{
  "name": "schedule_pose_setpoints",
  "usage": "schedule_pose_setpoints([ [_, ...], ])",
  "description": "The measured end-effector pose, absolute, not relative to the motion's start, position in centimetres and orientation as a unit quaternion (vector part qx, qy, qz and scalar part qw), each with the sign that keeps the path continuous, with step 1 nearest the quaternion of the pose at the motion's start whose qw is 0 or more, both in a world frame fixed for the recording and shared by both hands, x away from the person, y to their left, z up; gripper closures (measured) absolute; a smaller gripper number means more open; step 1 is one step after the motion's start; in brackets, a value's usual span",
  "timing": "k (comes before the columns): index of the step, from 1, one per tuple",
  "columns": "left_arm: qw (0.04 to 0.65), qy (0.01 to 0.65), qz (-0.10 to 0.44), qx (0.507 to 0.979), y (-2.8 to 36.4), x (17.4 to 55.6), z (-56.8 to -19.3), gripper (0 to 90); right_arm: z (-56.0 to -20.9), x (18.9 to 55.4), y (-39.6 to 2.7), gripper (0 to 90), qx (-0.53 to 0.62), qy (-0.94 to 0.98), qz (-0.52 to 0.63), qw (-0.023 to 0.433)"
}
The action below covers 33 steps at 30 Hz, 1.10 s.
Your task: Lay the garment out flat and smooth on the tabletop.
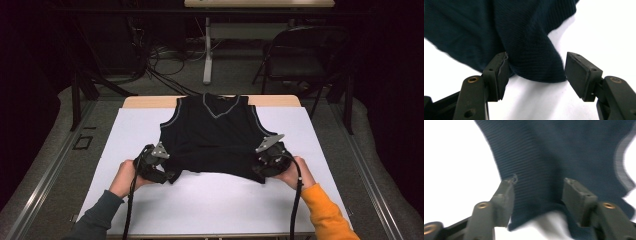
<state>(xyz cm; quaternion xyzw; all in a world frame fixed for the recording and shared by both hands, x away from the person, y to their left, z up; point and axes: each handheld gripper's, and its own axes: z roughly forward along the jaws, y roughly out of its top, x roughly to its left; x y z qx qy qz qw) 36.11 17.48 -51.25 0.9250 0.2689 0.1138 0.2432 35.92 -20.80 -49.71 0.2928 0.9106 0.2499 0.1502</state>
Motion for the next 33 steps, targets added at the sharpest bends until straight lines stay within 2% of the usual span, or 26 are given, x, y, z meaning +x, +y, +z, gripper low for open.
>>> schedule_pose_setpoints([
  [4,0.224,0.27,0.1,0.931,16.6,36.9,-53.0,38.7,-52.3,36.8,-19.3,36.8,0.285,0.924,0.226,0.119],
  [9,0.222,0.267,0.102,0.932,16.5,37.5,-53.6,48.0,-53.8,37.5,-19.4,43.3,0.295,0.927,0.207,0.101],
  [11,0.233,0.274,0.092,0.929,16.7,37.7,-53.8,51.8,-53.9,37.4,-19.5,48.7,0.298,0.925,0.215,0.1],
  [14,0.252,0.279,0.066,0.924,17.2,38.1,-54.0,64.5,-53.8,37.3,-19.6,67.2,0.3,0.922,0.216,0.114],
  [16,0.258,0.278,0.058,0.923,17.2,38.1,-54.0,73.4,-53.8,37.1,-19.5,76.1,0.298,0.923,0.213,0.12],
  [19,0.254,0.27,0.066,0.926,17.1,38.0,-53.9,80.4,-53.8,37.1,-19.5,81.4,0.293,0.923,0.208,0.135],
  [28,0.261,0.263,0.065,0.927,17.9,37.3,-53.0,83.0,-52.5,36.4,-20.5,82.3,0.294,0.921,0.224,0.12],
  [33,0.27,0.251,0.043,0.928,18.4,35.8,-52.4,82.9,-51.7,34.9,-21.1,82.3,0.285,0.924,0.233,0.106],
])
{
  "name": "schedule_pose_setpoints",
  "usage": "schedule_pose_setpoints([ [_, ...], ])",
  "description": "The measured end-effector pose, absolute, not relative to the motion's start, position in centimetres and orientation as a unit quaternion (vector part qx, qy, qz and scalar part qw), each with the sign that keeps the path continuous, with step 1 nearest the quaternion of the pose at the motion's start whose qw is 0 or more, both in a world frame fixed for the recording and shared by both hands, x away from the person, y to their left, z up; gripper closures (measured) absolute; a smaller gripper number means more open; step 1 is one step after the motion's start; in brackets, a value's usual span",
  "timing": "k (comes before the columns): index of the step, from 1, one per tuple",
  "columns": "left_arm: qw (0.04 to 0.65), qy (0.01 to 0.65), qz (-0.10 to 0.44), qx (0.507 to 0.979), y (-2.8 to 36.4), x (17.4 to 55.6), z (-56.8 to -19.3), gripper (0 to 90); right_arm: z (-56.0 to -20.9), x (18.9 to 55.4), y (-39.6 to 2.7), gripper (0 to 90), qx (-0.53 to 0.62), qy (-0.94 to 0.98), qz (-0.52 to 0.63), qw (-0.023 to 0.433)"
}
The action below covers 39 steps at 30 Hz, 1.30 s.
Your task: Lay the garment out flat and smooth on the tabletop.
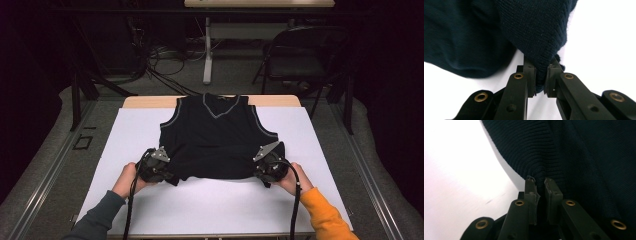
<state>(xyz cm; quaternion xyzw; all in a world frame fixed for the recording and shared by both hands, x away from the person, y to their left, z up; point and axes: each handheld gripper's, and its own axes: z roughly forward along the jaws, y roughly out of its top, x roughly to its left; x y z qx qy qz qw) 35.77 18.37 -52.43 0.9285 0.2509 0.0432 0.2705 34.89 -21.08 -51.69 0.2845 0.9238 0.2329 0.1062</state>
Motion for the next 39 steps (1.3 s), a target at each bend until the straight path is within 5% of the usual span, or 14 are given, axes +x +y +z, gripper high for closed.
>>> schedule_pose_setpoints([
  [10,0.246,0.229,-0.005,0.942,19.2,32.4,-52.6,77.7,-52.0,31.6,-21.8,79.8,0.259,0.943,0.205,0.047],
  [15,0.272,0.248,0.013,0.93,20.4,32.3,-50.6,48.2,-51.4,32.0,-22.0,56.5,0.265,0.937,0.226,0.033],
  [20,0.276,0.265,0.055,0.922,21.0,33.1,-48.8,44.3,-49.9,32.7,-22.4,45.1,0.278,0.922,0.263,0.061],
  [26,0.232,0.277,0.063,0.93,18.4,35.5,-51.2,45.2,-51.9,34.3,-20.6,35.3,0.287,0.928,0.223,0.08],
  [31,0.216,0.275,0.046,0.936,16.2,36.5,-53.3,44.6,-53.6,35.1,-19.7,35.2,0.289,0.932,0.205,0.073],
  [34,0.221,0.275,0.04,0.935,15.7,36.4,-53.5,46.6,-53.7,35.0,-19.9,43.7,0.292,0.93,0.213,0.064],
  [39,0.254,0.281,0.016,0.925,16.3,36.0,-53.9,74.9,-53.7,34.3,-20.1,71.8,0.283,0.928,0.234,0.058],
])
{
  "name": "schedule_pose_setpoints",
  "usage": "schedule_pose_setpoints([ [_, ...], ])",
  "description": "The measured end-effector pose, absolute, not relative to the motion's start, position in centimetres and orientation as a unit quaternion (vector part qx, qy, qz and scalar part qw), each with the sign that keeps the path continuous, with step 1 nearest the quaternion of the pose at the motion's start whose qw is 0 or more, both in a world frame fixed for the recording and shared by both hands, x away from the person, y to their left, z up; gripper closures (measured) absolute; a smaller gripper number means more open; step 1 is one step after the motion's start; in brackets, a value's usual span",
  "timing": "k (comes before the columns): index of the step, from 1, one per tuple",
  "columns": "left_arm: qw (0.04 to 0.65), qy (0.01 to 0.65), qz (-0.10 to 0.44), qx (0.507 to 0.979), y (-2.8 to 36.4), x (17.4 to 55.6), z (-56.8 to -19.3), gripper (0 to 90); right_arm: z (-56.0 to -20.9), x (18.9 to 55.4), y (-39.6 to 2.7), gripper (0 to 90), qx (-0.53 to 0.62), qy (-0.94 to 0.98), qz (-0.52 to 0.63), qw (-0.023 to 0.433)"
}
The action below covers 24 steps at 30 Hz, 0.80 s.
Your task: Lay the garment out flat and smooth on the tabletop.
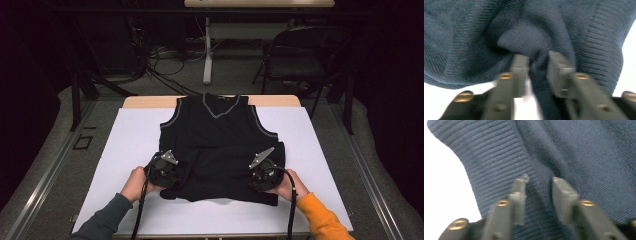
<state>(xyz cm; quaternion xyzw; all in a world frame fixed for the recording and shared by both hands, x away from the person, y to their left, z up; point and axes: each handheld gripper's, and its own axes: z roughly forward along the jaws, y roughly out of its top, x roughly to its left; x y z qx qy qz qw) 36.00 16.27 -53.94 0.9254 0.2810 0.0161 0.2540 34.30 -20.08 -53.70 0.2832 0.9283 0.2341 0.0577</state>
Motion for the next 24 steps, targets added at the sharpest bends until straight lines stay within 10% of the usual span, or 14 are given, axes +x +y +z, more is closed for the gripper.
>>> schedule_pose_setpoints([
  [3,0.254,0.283,0.016,0.924,16.4,35.7,-53.9,80.5,-53.6,33.9,-20.0,84.9,0.279,0.929,0.233,0.062],
  [18,0.246,0.312,0.013,0.917,20.7,33.2,-53.0,80.8,-52.4,31.7,-21.1,86.4,0.269,0.933,0.237,0.043],
  [24,0.259,0.29,0.037,0.921,20.1,32.6,-51.1,43.6,-52.2,31.9,-21.4,61.2,0.285,0.924,0.25,0.054],
])
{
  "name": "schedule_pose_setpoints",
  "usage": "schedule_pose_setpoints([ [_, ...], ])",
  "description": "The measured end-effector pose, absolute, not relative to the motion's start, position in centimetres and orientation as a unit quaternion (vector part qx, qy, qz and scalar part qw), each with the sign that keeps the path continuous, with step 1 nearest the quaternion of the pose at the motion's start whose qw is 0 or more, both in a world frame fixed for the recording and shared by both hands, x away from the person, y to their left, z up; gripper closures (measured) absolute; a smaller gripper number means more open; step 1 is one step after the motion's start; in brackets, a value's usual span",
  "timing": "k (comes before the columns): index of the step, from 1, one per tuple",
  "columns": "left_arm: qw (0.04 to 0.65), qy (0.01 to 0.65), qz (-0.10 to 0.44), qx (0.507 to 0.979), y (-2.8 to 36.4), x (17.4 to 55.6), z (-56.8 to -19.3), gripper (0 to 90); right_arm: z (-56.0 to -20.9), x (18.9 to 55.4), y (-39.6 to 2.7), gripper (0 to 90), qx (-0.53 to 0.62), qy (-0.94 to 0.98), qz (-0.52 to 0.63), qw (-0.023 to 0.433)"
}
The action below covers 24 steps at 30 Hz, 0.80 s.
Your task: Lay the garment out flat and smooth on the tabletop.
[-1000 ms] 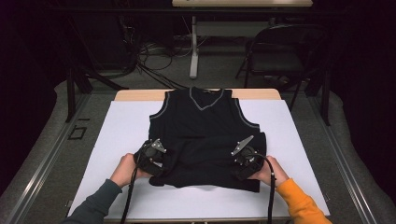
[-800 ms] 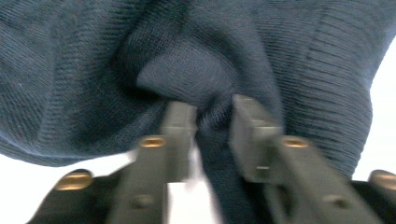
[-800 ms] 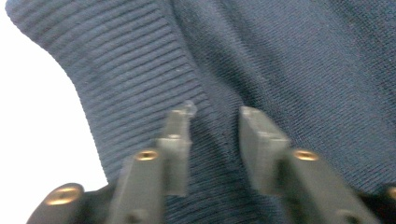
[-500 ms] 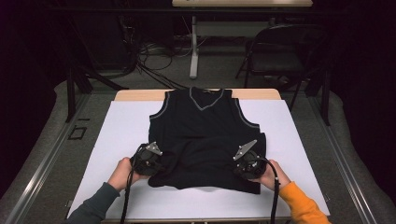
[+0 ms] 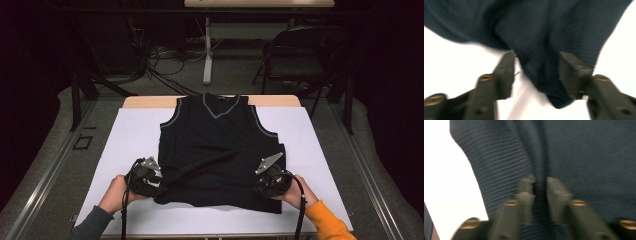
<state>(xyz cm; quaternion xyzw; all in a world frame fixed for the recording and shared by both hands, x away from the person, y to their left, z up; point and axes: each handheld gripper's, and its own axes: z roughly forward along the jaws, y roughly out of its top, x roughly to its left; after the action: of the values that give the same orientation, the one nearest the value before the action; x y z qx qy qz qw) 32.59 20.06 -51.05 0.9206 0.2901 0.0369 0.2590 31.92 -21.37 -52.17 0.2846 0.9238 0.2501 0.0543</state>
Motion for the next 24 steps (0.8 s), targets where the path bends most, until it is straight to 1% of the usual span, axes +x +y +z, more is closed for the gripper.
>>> schedule_pose_setpoints([
  [2,0.27,0.274,0.042,0.922,19.7,32.0,-50.2,35.3,-51.7,31.8,-21.6,48.6,0.287,0.919,0.266,0.051],
  [3,0.268,0.263,0.039,0.926,19.2,31.7,-50.0,33.7,-51.7,31.7,-21.6,40.8,0.288,0.919,0.266,0.048],
  [5,0.253,0.246,0.031,0.935,18.4,31.3,-50.5,31.5,-51.9,31.4,-21.2,35.5,0.283,0.922,0.259,0.043],
  [7,0.225,0.234,0.027,0.945,17.5,31.4,-51.8,33.0,-52.6,31.3,-20.6,34.9,0.278,0.928,0.246,0.042],
  [9,0.211,0.231,0.017,0.95,17.0,31.6,-53.1,36.0,-53.1,31.4,-20.3,38.7,0.274,0.932,0.234,0.041],
  [10,0.218,0.227,0.027,0.949,17.0,31.7,-53.3,36.6,-53.4,31.4,-20.1,40.0,0.276,0.933,0.228,0.045],
  [11,0.219,0.224,0.035,0.949,16.9,31.7,-53.3,40.4,-53.7,31.4,-20.0,40.7,0.275,0.934,0.222,0.047],
  [13,0.211,0.211,0.046,0.953,16.8,31.6,-53.3,50.0,-53.7,31.4,-20.0,45.3,0.276,0.933,0.224,0.049],
  [14,0.208,0.203,0.046,0.956,16.7,31.5,-53.4,53.3,-53.7,31.4,-20.0,47.2,0.274,0.933,0.225,0.052],
  [15,0.207,0.2,0.045,0.957,16.5,31.4,-53.5,60.4,-53.7,31.4,-20.0,50.6,0.275,0.933,0.226,0.054],
  [18,0.205,0.196,0.053,0.957,16.5,31.4,-53.5,67.0,-53.7,31.2,-20.1,66.9,0.27,0.932,0.234,0.053],
  [21,0.216,0.2,0.049,0.955,16.8,31.5,-53.5,73.7,-53.7,31.1,-20.1,81.3,0.265,0.934,0.235,0.054],
  [24,0.224,0.202,0.038,0.953,17.1,31.5,-53.3,77.4,-53.6,30.9,-20.0,84.1,0.263,0.934,0.234,0.052],
])
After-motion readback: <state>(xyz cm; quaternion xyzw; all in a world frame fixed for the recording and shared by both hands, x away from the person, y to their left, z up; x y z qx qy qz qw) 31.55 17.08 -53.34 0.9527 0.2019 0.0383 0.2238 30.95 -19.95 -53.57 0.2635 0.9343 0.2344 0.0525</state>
